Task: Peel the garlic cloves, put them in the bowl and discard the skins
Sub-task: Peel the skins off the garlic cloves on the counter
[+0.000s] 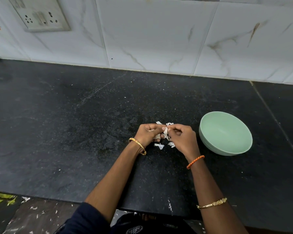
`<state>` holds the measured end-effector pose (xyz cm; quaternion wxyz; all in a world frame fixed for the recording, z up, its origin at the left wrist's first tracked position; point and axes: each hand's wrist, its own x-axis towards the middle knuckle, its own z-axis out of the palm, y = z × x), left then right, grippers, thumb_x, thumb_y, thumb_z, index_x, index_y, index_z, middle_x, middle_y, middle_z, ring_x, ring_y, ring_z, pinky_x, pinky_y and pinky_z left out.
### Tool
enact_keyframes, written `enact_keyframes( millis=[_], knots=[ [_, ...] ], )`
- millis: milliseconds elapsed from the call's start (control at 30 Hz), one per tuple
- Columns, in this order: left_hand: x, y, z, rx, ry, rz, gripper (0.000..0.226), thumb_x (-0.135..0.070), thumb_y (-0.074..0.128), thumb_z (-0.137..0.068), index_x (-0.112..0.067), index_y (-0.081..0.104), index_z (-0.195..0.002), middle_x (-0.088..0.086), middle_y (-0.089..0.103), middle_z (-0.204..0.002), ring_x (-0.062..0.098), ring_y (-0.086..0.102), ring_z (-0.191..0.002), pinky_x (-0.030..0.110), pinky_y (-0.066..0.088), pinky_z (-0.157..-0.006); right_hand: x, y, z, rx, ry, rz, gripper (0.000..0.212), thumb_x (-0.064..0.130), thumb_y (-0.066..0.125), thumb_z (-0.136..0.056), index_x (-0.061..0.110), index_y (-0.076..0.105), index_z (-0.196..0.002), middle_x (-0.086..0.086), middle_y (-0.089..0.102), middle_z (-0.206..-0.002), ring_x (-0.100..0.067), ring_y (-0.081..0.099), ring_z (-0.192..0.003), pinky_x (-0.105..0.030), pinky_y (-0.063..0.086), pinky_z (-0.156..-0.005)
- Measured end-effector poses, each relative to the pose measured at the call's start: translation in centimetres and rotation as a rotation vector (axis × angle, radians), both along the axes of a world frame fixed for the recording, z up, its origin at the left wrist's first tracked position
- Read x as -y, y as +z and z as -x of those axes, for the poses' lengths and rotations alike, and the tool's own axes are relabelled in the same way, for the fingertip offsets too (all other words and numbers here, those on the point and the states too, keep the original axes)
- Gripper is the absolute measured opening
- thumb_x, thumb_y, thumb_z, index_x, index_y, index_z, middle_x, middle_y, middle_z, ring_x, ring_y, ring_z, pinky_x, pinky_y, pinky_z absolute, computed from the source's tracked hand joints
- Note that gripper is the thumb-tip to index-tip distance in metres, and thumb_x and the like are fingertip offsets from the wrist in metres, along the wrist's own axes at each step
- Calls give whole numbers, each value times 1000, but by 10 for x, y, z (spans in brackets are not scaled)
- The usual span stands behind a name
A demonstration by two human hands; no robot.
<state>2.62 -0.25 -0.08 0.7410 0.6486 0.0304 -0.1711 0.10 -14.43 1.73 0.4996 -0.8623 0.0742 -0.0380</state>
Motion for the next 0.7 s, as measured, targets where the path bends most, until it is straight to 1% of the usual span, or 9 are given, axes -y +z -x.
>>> enact_keyframes(
  millis=[67,167,300,367,467,500,567,633,700],
  knots=[
    [0,1,1,25,5,-9,18,-5,64,-88,3,69,-103,-5,69,-66,3,62,-59,15,50,-54,0,2,0,-23,44,-43,14,8,68,-87,7,73,-100,-1,71,-81,-5,68,-71,-15,55,-68],
    [-2,2,2,48,-35,-34,12,-6,69,-83,-8,72,-95,-6,72,-73,3,66,-66,16,53,-59,4,3,-2,-50,34,-141,16,4,73,-82,4,73,-98,-8,73,-83,-8,71,-71,-17,57,-67],
    [-3,8,-2,-31,-32,-16,11,-4,71,-80,-11,72,-89,-4,72,-71,3,65,-62,15,52,-58,7,8,-3,-70,51,-260,14,-4,73,-79,5,73,-89,-9,73,-80,-13,72,-73,-23,59,-69],
    [-2,10,-4,-48,-23,-49,10,-4,71,-81,-8,72,-90,-2,71,-69,4,63,-61,15,51,-55,8,8,-5,-69,56,-253,15,-6,72,-79,8,73,-85,-10,73,-81,-14,73,-74,-25,59,-70],
    [7,10,-3,4,-6,-168,20,-5,70,-83,2,70,-102,2,67,-70,2,59,-58,15,50,-52,9,3,-6,-56,34,-177,13,-4,73,-79,6,74,-86,-9,73,-80,-12,72,-72,-24,59,-69],
    [10,9,-2,19,6,-200,21,-4,69,-84,3,70,-104,1,67,-69,0,58,-55,14,50,-51,8,1,-5,-43,23,-144,12,-3,73,-79,5,74,-87,-7,73,-79,-11,72,-72,-22,58,-69],
    [15,7,-2,26,43,-238,19,-3,67,-86,3,70,-104,-7,65,-58,-3,53,-47,12,48,-49,5,-2,-2,-16,3,-91,10,1,73,-80,4,74,-89,-5,72,-77,-9,71,-71,-19,57,-69],
    [18,7,-2,-1,81,-250,18,0,65,-86,3,70,-103,-13,61,-49,-4,50,-43,11,45,-45,2,-3,0,19,-8,-49,9,2,73,-81,4,74,-89,-4,71,-77,-11,70,-73,-21,57,-72],
    [19,8,-3,-42,107,-253,17,0,65,-86,3,71,-102,-10,61,-49,-3,48,-41,12,43,-43,1,-4,-1,28,-12,-50,8,3,74,-80,5,75,-88,-3,71,-76,-13,70,-75,-24,57,-73]
  ],
)
